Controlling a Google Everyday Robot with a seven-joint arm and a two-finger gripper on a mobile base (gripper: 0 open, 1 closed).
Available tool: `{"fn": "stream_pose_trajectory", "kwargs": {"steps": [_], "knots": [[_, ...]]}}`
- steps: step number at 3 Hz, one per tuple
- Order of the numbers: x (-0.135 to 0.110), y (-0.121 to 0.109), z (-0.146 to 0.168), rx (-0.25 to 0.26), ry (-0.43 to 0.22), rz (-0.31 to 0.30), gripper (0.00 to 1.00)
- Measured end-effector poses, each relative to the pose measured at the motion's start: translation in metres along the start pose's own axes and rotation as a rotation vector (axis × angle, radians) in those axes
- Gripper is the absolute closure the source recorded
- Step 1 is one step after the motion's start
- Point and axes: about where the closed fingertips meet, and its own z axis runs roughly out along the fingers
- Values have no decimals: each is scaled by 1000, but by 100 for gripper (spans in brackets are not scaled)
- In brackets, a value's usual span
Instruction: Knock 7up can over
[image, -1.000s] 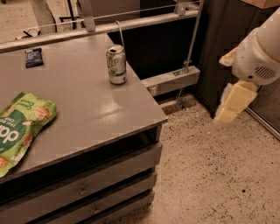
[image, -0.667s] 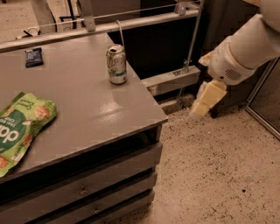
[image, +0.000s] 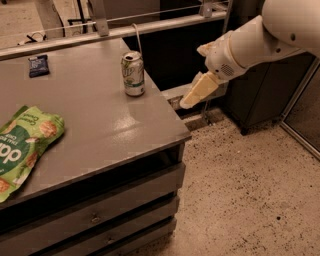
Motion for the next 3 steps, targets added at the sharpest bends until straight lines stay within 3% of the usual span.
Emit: {"fn": "stream_pose_trajectory", "kwargs": {"steps": [1, 2, 3], "knots": [[0, 0, 0, 0, 0, 0, 0], [-2, -5, 1, 18, -68, 13, 0], [-24, -19, 27, 4, -179, -12, 0]]}}
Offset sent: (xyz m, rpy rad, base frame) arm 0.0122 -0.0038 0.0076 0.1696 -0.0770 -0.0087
